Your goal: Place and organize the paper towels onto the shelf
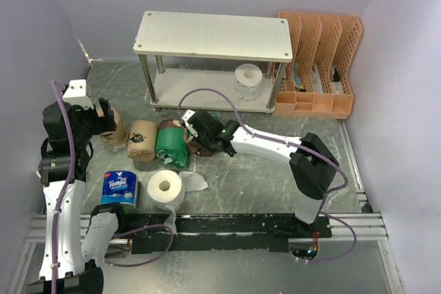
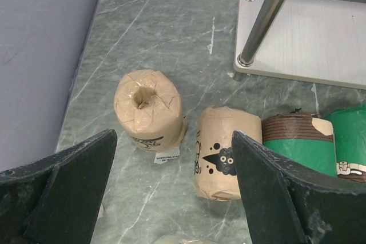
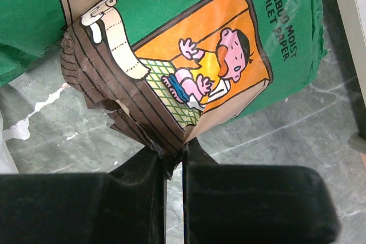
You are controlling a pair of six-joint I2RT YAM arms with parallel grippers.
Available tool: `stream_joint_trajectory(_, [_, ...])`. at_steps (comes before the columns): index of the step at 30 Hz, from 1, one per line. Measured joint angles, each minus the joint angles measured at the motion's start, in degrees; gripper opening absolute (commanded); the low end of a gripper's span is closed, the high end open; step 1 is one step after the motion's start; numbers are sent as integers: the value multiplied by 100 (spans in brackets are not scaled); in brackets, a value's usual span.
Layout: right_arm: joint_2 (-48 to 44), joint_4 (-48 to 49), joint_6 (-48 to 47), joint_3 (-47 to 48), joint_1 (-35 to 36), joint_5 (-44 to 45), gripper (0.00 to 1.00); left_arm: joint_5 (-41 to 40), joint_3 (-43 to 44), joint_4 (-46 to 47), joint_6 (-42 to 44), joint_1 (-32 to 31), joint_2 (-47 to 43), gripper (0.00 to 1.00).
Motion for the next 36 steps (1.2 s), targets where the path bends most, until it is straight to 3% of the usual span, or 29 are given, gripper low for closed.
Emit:
stream_joint_trajectory(5, [-179, -90, 361, -70, 0, 138, 0, 2, 0, 0, 2, -2, 0, 93])
stream_joint_trajectory(10, [-879, -527, 1390, 44, 2, 487, 0, 17, 0, 0, 0, -2, 0, 94])
stream_joint_trajectory(15, [-2116, -717, 3397, 503, -26, 1121, 0, 17, 0, 0, 0, -2, 15, 94])
stream_joint_trajectory(21, [-3869, -118, 5611, 461, -927, 511, 0, 20, 0, -2, -2, -20, 87, 94])
stream_joint_trajectory(24, [-3888, -81, 6533, 940, -1403, 243, 0, 28, 2, -2, -2, -20, 114, 94])
stream_joint_trajectory(29, [-3434, 256, 7925, 1388, -1480, -160, 0, 109, 2, -2, -4, -17, 173, 93])
stream_joint_trajectory(36, [-3250, 951, 10308, 1080, -1858, 393, 0, 221, 2, -4, -7, 26, 221, 94])
